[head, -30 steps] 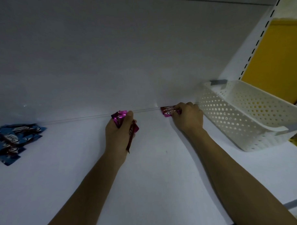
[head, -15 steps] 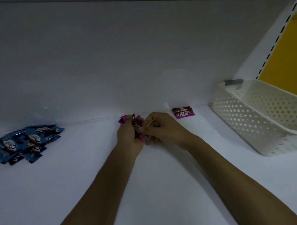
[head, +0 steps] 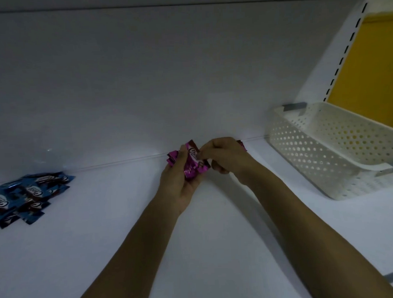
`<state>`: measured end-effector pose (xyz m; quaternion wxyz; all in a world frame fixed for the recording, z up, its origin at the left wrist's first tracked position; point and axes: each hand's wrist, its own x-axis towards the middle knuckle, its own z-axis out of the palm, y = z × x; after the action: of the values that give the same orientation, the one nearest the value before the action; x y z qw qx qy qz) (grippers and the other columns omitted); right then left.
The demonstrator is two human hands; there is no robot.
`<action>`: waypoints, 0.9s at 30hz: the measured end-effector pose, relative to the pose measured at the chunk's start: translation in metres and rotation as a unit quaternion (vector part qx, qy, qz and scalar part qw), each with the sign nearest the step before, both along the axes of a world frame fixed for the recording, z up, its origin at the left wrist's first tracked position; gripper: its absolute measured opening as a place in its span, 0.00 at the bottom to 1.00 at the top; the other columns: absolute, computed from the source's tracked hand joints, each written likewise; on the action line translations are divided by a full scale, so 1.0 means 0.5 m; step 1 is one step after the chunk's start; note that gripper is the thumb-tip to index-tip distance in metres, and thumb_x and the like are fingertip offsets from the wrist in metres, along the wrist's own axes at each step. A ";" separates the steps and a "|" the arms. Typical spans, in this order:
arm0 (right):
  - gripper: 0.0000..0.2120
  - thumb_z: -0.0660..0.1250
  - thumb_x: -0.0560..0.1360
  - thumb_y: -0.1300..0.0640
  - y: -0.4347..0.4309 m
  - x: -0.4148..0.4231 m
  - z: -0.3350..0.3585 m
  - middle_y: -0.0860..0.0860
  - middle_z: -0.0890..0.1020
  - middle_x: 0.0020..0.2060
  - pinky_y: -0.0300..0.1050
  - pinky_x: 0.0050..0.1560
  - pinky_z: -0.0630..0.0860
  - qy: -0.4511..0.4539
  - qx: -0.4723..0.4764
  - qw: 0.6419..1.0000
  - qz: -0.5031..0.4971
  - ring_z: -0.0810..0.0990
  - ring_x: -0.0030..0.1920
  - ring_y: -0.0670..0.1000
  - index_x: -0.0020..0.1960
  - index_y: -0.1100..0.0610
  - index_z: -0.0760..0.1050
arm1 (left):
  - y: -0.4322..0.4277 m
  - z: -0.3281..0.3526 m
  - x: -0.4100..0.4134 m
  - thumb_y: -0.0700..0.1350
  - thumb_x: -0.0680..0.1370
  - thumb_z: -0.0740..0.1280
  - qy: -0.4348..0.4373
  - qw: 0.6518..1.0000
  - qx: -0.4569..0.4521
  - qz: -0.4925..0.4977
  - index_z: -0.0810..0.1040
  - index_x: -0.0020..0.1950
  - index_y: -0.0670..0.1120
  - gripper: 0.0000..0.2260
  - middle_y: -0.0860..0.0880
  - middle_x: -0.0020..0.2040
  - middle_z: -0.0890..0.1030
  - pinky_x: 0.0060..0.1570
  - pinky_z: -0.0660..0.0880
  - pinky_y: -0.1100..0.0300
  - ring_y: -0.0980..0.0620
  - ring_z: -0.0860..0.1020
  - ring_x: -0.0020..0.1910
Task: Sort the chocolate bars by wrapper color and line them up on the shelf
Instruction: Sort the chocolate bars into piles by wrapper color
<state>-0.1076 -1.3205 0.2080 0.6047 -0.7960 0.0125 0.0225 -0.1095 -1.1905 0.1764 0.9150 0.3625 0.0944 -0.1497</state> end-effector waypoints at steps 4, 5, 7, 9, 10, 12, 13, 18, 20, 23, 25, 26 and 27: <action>0.03 0.66 0.75 0.61 -0.029 0.008 0.005 0.51 0.77 0.28 0.36 0.24 0.64 0.003 0.036 0.999 -0.026 0.70 0.24 0.45 0.44 0.61 0.78 | -0.009 -0.006 -0.007 0.47 0.78 0.65 -0.089 0.982 0.168 0.001 0.76 0.53 0.46 0.07 0.48 0.40 0.79 0.25 0.71 0.68 0.58 0.75 0.29; 0.03 0.66 0.75 0.62 -0.039 0.009 0.008 0.51 0.77 0.28 0.36 0.24 0.65 -0.008 0.048 0.998 -0.036 0.71 0.24 0.45 0.44 0.60 0.78 | -0.013 -0.009 -0.010 0.46 0.78 0.66 -0.122 0.966 0.227 -0.007 0.76 0.51 0.47 0.05 0.49 0.38 0.77 0.24 0.68 0.68 0.59 0.71 0.27; 0.02 0.67 0.75 0.65 -0.073 0.016 0.006 0.48 0.78 0.25 0.35 0.23 0.66 -0.046 0.029 0.996 -0.070 0.72 0.22 0.43 0.44 0.59 0.78 | -0.020 -0.020 -0.018 0.44 0.76 0.69 -0.173 0.936 0.306 -0.019 0.76 0.49 0.48 0.04 0.51 0.35 0.74 0.25 0.66 0.68 0.59 0.69 0.27; 0.04 0.68 0.73 0.69 -0.116 0.025 -0.006 0.46 0.77 0.22 0.34 0.26 0.68 -0.081 -0.048 0.990 -0.107 0.72 0.21 0.39 0.44 0.62 0.78 | -0.024 -0.029 -0.025 0.42 0.74 0.72 -0.206 0.915 0.346 -0.017 0.76 0.48 0.49 0.07 0.54 0.34 0.75 0.28 0.68 0.68 0.62 0.70 0.28; 0.04 0.68 0.72 0.70 -0.137 0.030 -0.017 0.47 0.77 0.25 0.35 0.30 0.70 -0.086 -0.099 0.984 -0.121 0.73 0.22 0.39 0.44 0.63 0.79 | -0.023 -0.031 -0.029 0.42 0.73 0.74 -0.216 0.908 0.359 -0.011 0.77 0.48 0.50 0.08 0.55 0.34 0.75 0.31 0.68 0.67 0.63 0.71 0.28; 0.04 0.69 0.71 0.69 -0.170 0.037 -0.039 0.47 0.78 0.31 0.37 0.38 0.73 -0.061 -0.203 0.969 -0.130 0.75 0.30 0.40 0.43 0.62 0.81 | -0.023 -0.032 -0.034 0.42 0.71 0.75 -0.233 0.901 0.367 0.002 0.76 0.47 0.50 0.10 0.56 0.35 0.76 0.32 0.68 0.68 0.65 0.73 0.28; 0.05 0.69 0.71 0.68 -0.177 0.040 -0.048 0.47 0.78 0.33 0.39 0.42 0.74 -0.044 -0.247 0.959 -0.129 0.77 0.34 0.43 0.41 0.59 0.81 | -0.023 -0.034 -0.036 0.42 0.71 0.75 -0.239 0.900 0.364 0.008 0.76 0.47 0.50 0.10 0.56 0.35 0.76 0.32 0.68 0.69 0.65 0.73 0.28; 0.08 0.69 0.71 0.64 -0.167 0.060 -0.073 0.52 0.80 0.41 0.41 0.43 0.73 -0.071 -0.359 0.922 -0.130 0.78 0.42 0.52 0.38 0.51 0.79 | -0.020 -0.036 -0.033 0.40 0.74 0.71 -0.246 0.895 0.371 0.008 0.74 0.57 0.50 0.14 0.53 0.45 0.78 0.37 0.70 0.65 0.61 0.75 0.38; 0.05 0.68 0.73 0.61 -0.160 0.065 -0.081 0.54 0.78 0.45 0.42 0.44 0.72 -0.092 -0.381 0.909 -0.144 0.78 0.44 0.55 0.43 0.53 0.81 | -0.019 -0.038 -0.030 0.39 0.77 0.68 -0.238 0.900 0.365 0.003 0.72 0.61 0.50 0.15 0.53 0.47 0.77 0.39 0.71 0.64 0.58 0.74 0.42; 0.06 0.65 0.75 0.60 -0.150 0.065 -0.086 0.54 0.74 0.48 0.43 0.43 0.70 -0.123 -0.389 0.898 -0.165 0.77 0.45 0.55 0.46 0.53 0.81 | -0.020 -0.038 -0.029 0.36 0.78 0.65 -0.219 0.911 0.349 -0.008 0.70 0.62 0.51 0.16 0.53 0.48 0.77 0.35 0.72 0.68 0.58 0.74 0.41; 0.07 0.64 0.75 0.61 -0.145 0.066 -0.087 0.54 0.74 0.49 0.44 0.44 0.72 -0.137 -0.393 0.894 -0.162 0.77 0.45 0.55 0.47 0.54 0.80 | -0.021 -0.038 -0.027 0.34 0.77 0.64 -0.218 0.914 0.343 -0.009 0.71 0.61 0.49 0.16 0.50 0.46 0.76 0.30 0.70 0.70 0.57 0.72 0.38; 0.07 0.64 0.75 0.61 -0.144 0.067 -0.090 0.54 0.74 0.49 0.45 0.44 0.72 -0.141 -0.395 0.894 -0.160 0.77 0.45 0.55 0.47 0.54 0.80 | -0.020 -0.038 -0.028 0.34 0.77 0.64 -0.215 0.916 0.339 -0.009 0.72 0.60 0.49 0.15 0.49 0.45 0.75 0.29 0.69 0.70 0.57 0.70 0.36; 0.07 0.63 0.76 0.61 -0.142 0.068 -0.091 0.54 0.74 0.49 0.45 0.44 0.73 -0.144 -0.397 0.892 -0.161 0.77 0.45 0.55 0.48 0.54 0.80 | -0.020 -0.038 -0.028 0.34 0.77 0.64 -0.212 0.918 0.334 -0.010 0.72 0.59 0.48 0.14 0.48 0.43 0.75 0.28 0.68 0.69 0.58 0.70 0.34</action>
<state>-0.0736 -1.3912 0.1624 0.2292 -0.9514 0.0611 -0.1964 -0.1232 -1.2006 0.1576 0.7381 0.6709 -0.0613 -0.0380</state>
